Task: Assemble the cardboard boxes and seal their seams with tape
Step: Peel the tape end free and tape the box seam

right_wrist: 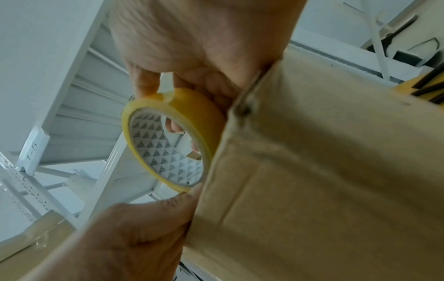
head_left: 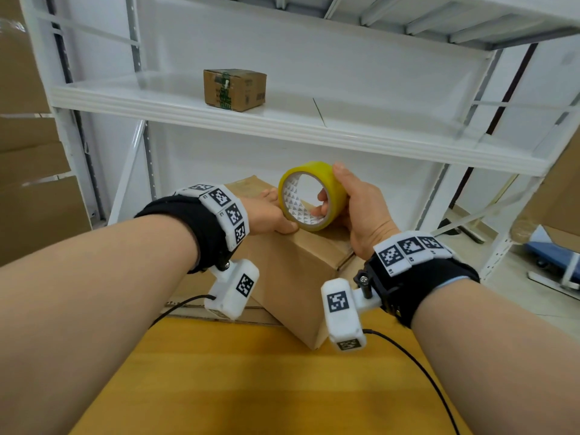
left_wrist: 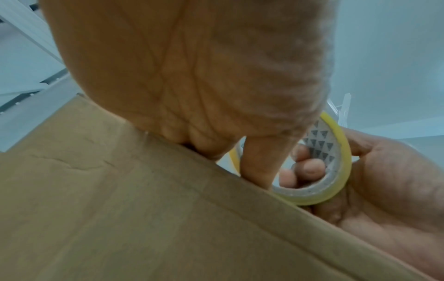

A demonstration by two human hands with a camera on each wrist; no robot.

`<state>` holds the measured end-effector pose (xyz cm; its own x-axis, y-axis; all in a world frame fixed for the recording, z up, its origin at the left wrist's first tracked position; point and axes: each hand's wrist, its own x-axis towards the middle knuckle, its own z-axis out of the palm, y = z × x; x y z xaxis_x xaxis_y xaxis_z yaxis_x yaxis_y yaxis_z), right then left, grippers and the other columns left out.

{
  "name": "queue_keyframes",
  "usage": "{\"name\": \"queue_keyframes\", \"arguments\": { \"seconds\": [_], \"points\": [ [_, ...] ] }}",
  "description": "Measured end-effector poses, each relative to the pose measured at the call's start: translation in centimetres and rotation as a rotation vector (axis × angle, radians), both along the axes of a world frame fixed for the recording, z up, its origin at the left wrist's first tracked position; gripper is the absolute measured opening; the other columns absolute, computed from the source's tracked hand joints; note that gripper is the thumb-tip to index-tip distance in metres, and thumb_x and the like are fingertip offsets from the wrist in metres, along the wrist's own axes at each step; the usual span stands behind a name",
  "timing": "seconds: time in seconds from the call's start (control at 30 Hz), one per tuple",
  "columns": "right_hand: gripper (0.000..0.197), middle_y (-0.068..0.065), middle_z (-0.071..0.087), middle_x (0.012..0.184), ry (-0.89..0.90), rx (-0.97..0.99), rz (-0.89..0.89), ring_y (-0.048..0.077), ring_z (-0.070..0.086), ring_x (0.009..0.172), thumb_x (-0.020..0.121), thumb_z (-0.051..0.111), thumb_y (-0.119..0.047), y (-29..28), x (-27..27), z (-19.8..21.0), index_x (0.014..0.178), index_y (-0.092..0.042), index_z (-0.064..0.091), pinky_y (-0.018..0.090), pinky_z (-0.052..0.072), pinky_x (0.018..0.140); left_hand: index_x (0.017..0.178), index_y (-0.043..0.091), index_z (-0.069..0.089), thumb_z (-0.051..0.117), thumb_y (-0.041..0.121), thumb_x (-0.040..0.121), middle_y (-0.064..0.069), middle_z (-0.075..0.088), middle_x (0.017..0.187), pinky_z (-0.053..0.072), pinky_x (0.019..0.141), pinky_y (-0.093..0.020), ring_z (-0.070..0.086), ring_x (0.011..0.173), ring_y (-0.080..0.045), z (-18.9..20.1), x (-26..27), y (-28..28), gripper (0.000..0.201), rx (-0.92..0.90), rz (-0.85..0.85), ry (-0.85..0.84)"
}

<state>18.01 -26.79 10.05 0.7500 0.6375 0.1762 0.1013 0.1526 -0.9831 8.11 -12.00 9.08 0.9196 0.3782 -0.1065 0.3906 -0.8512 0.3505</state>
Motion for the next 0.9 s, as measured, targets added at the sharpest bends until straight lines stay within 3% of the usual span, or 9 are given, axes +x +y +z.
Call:
{"name": "queue_keyframes", "arguments": {
  "seconds": [0.13, 0.3, 0.37, 0.5, 0.6, 0.7, 0.8, 0.9],
  "points": [
    [0.041, 0.011, 0.071, 0.07, 0.05, 0.054, -0.03, 0.022, 0.064, 0.054, 0.095, 0.06, -0.041, -0.5, 0.3, 0.1, 0.086, -0.003, 0.072, 0.032, 0.057, 0.059, 0.154, 0.024, 0.01, 0.044, 0.042, 0.098, -0.002, -0.004, 0.162, 0.0, 0.12, -0.043, -0.008, 0.148, -0.019, 0.0, 0.0, -0.4, 0.068, 0.03, 0.014, 0.0],
    [0.045, 0.02, 0.072, 0.084, 0.038, 0.008, 0.032, 0.023, 0.07, 0.066, 0.097, 0.058, -0.038, -1.1, 0.5, 0.1, 0.114, 0.002, 0.069, 0.025, 0.055, 0.055, 0.154, 0.022, 0.013, 0.041, 0.038, 0.1, -0.002, -0.002, 0.162, -0.002, 0.12, -0.037, -0.005, 0.148, -0.018, 0.2, -0.3, -0.6, 0.063, 0.055, -0.001, -0.009],
    [0.047, 0.021, 0.074, 0.093, 0.001, -0.045, 0.065, 0.023, 0.073, 0.075, 0.099, 0.055, -0.039, -1.5, 0.9, 0.1, 0.116, 0.003, 0.067, 0.026, 0.057, 0.062, 0.154, 0.021, 0.013, 0.041, 0.038, 0.1, -0.002, -0.002, 0.162, -0.002, 0.12, -0.036, -0.005, 0.148, -0.017, 0.2, -0.3, -0.6, 0.063, 0.06, 0.0, -0.011],
    [0.042, 0.015, 0.075, 0.102, -0.091, -0.114, 0.096, 0.028, 0.072, 0.098, 0.098, 0.055, -0.044, -2.1, 1.3, -0.1, 0.111, -0.006, 0.07, 0.033, 0.059, 0.085, 0.154, 0.02, 0.012, 0.041, 0.038, 0.1, -0.003, -0.002, 0.162, -0.003, 0.12, -0.036, -0.006, 0.148, -0.018, 0.4, -0.1, -0.9, 0.064, 0.075, -0.002, 0.01],
    [0.038, 0.014, 0.074, 0.101, -0.128, -0.099, 0.033, 0.028, 0.071, 0.096, 0.095, 0.06, -0.043, -1.7, 1.2, 0.1, 0.105, -0.008, 0.072, 0.041, 0.058, 0.089, 0.154, 0.021, 0.012, 0.042, 0.04, 0.099, -0.003, -0.001, 0.162, -0.001, 0.12, -0.037, -0.006, 0.148, -0.02, 0.5, -0.2, -1.1, 0.065, 0.071, 0.015, 0.02],
    [0.044, 0.018, 0.069, 0.088, -0.14, -0.043, -0.081, 0.035, 0.065, 0.082, 0.081, 0.068, -0.046, -1.3, 1.1, 0.6, 0.089, -0.003, 0.07, 0.041, 0.057, 0.083, 0.154, 0.016, 0.011, 0.042, 0.041, 0.099, -0.004, 0.001, 0.161, 0.002, 0.118, -0.035, -0.004, 0.148, -0.019, 0.9, -0.6, -1.8, 0.068, 0.077, 0.07, 0.027],
    [0.031, 0.006, 0.059, 0.071, -0.163, -0.014, -0.164, 0.024, 0.055, 0.07, 0.08, 0.066, -0.045, -1.6, 1.3, 0.8, 0.07, -0.016, 0.061, 0.039, 0.05, 0.072, 0.154, 0.01, 0.003, 0.037, 0.041, 0.101, -0.007, -0.007, 0.161, 0.004, 0.118, -0.033, -0.004, 0.148, -0.02, 1.3, -1.1, -2.6, 0.07, 0.135, 0.108, 0.067],
    [0.042, 0.009, 0.052, 0.064, -0.171, -0.008, -0.204, 0.025, 0.047, 0.064, 0.066, 0.063, -0.056, -2.2, 1.6, 0.6, 0.065, -0.014, 0.061, 0.042, 0.047, 0.067, 0.153, 0.007, 0.002, 0.036, 0.04, 0.102, -0.009, -0.007, 0.161, 0.005, 0.119, -0.035, -0.005, 0.148, -0.022, 1.6, -1.0, -3.4, 0.07, 0.163, 0.115, 0.091]
  ]
}}
